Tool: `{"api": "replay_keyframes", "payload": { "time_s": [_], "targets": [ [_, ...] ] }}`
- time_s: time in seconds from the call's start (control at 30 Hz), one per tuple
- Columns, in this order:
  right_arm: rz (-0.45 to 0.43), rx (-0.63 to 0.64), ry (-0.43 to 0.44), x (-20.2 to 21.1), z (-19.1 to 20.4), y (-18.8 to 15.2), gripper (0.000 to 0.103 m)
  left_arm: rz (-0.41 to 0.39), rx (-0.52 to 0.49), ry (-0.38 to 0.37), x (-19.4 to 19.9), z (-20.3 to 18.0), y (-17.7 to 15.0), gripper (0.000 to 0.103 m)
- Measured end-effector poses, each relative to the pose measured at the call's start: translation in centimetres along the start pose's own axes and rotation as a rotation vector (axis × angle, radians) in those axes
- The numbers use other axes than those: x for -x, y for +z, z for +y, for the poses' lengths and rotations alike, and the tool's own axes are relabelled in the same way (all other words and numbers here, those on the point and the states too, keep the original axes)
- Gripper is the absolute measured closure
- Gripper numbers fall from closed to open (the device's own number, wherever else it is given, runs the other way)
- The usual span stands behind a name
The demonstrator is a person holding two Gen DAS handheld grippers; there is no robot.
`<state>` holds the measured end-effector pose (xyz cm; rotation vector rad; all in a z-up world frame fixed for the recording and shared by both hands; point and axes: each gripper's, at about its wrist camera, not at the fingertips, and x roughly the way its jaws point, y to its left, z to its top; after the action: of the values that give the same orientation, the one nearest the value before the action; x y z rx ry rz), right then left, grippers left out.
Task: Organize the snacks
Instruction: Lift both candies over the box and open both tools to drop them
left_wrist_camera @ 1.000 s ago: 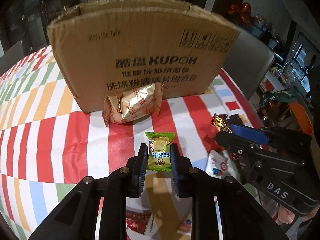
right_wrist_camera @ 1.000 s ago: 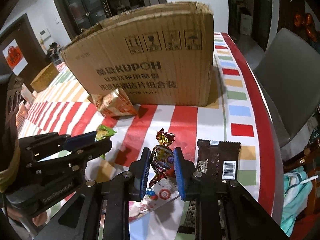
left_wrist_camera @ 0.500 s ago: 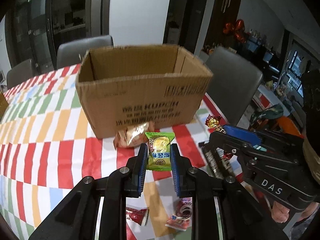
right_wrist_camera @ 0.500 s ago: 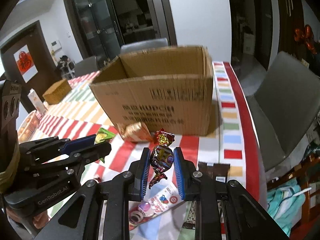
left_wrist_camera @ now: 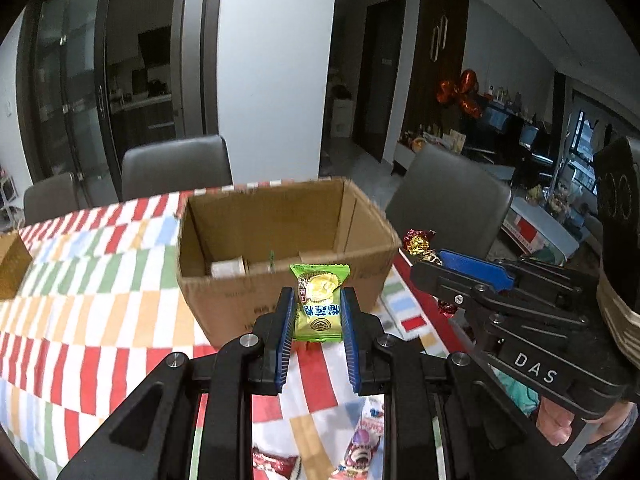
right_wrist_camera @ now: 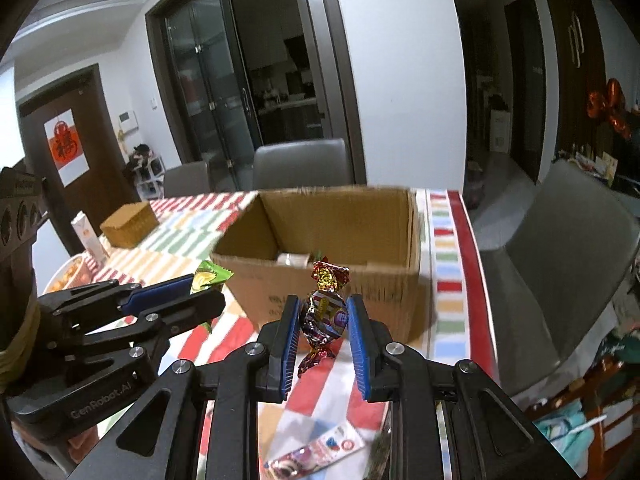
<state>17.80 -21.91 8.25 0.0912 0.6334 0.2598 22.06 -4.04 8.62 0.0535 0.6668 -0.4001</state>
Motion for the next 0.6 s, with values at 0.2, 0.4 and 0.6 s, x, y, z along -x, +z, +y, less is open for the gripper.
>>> {"api": "replay_keyframes", "payload": {
  "time_s": [0.2,0.4,0.6],
  "targets": [
    [-0.032,0.015,-0.009,0.2,-0.1,2.4,0.078,-0.041,-0.021,0.027,0.3,0.0,2.6,0.080],
    [-0.023,0.031,-0.019,-0.7,-0.3,4.6,0.078,-0.028,-0.020,0.036,-0.3,0.7,4.8,0.080],
    [0.028,0.071,-0.025,-2.5,-0.4,6.9,0.078,-0.001,-0.043,0.065,-1.7,1.5,6.8,0.080]
  ]
}}
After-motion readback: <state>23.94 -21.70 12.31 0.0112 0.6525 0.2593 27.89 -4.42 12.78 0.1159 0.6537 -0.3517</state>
